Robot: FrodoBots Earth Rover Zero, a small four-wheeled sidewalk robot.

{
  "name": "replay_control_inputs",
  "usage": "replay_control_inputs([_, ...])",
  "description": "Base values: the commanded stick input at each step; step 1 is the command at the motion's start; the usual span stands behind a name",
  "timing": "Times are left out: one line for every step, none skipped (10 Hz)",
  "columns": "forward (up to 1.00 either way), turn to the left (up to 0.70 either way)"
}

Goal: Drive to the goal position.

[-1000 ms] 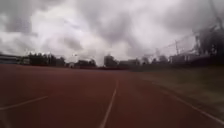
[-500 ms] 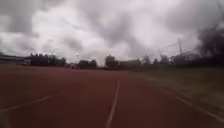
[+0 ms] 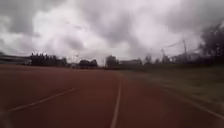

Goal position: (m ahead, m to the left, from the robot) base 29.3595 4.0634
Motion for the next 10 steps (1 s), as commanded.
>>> replay_control_inputs([0.7,-0.16])
replay_control_inputs([0.7,-0.22])
replay_control_inputs([0.7,-0.22])
replay_control_inputs([0.7,0.0])
replay_control_inputs([0.7,0.0])
replay_control_inputs([0.7,0.0])
replay_control_inputs([0.7,0.0])
replay_control_inputs([0.7,0.0])
replay_control_inputs([0.7,0.0])
replay_control_inputs([0.7,0.0])
